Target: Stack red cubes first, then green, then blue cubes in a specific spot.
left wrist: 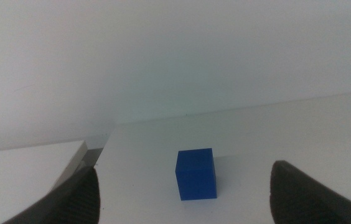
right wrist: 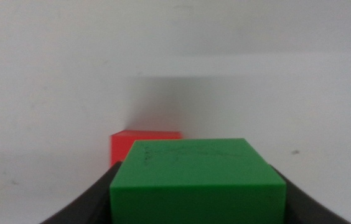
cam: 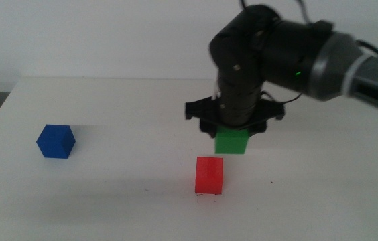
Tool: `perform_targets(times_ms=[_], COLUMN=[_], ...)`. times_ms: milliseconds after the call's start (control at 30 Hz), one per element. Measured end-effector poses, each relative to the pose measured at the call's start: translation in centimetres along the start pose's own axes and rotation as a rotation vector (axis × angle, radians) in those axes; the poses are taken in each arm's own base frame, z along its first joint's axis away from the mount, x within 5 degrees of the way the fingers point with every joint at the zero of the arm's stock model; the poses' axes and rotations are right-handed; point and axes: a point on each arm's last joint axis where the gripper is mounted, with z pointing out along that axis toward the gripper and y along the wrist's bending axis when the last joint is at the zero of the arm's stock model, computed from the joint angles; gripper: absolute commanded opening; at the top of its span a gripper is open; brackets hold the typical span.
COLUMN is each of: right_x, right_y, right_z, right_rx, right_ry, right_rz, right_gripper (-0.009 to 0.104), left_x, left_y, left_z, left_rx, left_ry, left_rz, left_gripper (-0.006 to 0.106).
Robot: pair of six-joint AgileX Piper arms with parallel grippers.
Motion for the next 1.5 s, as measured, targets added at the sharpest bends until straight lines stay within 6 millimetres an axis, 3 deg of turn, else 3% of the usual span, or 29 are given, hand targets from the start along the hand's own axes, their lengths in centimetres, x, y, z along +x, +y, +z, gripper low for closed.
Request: perform_targets(times_ms=[200, 700, 1500], right_x=[0.6, 1.8, 2.1], right_y=[1.8, 3.8, 3.9], right_z=[1.5, 4.8, 5.3], right_rx=[-0.014, 0.003, 0.044], right_ry=[0.007, 0.026, 0.029], right_rz=[0.058, 0.042, 0.013], right_gripper=[0.017, 0.017, 0.018], left_x=[0.0, 0.0, 0.0], left_y=[0.0, 0.0, 0.0], left_z=[0.0, 0.0, 0.0], left_rx=[0.000, 0.000, 0.000], left_ry=[0.000, 0.000, 0.000], left_rz=[0.000, 0.000, 0.000], left_gripper=[0.094, 0.094, 0.094])
